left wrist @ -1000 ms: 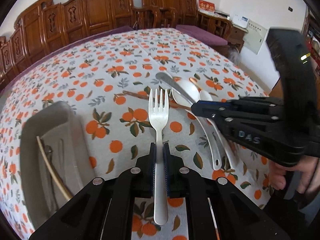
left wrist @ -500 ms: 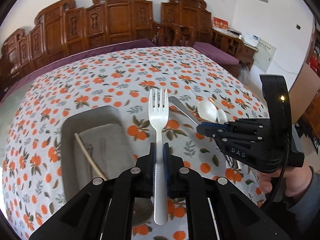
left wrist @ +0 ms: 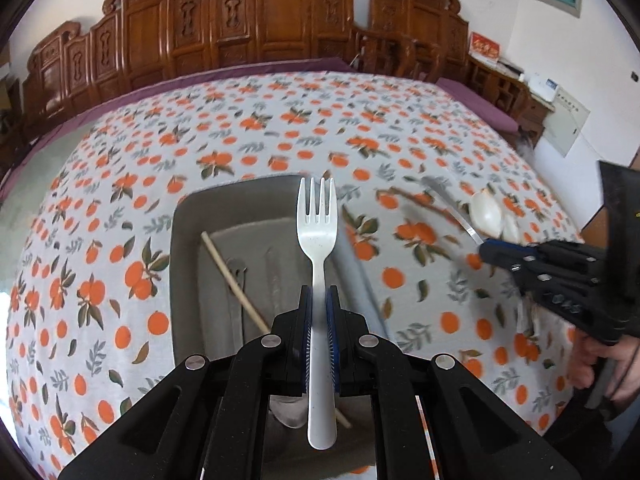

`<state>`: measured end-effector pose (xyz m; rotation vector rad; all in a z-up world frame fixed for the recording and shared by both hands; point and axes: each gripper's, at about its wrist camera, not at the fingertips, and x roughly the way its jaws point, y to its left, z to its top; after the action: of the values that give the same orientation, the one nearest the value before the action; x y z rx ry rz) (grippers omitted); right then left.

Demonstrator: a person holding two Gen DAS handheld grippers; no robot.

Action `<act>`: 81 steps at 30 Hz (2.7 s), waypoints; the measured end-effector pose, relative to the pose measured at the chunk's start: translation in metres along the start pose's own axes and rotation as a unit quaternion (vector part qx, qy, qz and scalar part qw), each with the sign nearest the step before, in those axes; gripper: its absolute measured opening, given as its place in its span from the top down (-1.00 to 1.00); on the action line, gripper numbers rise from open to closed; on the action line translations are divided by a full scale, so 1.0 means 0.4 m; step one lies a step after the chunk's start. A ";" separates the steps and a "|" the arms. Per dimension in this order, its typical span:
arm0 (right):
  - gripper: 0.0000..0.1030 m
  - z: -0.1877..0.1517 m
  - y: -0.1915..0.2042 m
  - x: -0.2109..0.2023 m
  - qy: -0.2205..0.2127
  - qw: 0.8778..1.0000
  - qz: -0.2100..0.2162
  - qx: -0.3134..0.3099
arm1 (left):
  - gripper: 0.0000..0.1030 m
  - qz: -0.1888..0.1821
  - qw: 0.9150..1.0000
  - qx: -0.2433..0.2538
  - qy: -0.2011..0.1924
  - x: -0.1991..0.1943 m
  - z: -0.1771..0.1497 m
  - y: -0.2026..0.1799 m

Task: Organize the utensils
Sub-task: 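Release the white fork into the tray with the left gripper while the right gripper carries the metal fork over, then lower the metal fork into the tray and open the right gripper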

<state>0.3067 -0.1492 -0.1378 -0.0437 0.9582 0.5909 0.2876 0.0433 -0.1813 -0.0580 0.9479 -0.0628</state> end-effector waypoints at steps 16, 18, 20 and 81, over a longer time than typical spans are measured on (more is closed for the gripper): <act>0.84 -0.005 0.007 -0.007 0.000 1.000 0.004 -0.008 | 0.83 0.016 0.999 -0.002 0.041 0.076 -0.020 0.006; 0.84 -0.005 0.012 -0.011 -0.001 1.000 0.006 -0.011 | 0.71 0.015 0.999 -0.003 0.039 0.071 -0.017 0.006; 0.84 -0.005 0.019 -0.016 -0.004 1.000 0.008 -0.012 | 0.60 0.013 0.999 -0.006 0.031 0.059 -0.010 0.009; 0.83 0.052 0.373 0.164 0.017 0.996 0.078 -0.051 | 0.58 0.044 0.995 -0.066 -0.061 -0.126 0.046 0.221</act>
<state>0.2773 0.0124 -0.1440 -0.0711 0.9704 0.7852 0.2758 0.1356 -0.1366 -0.1418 0.8297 0.0840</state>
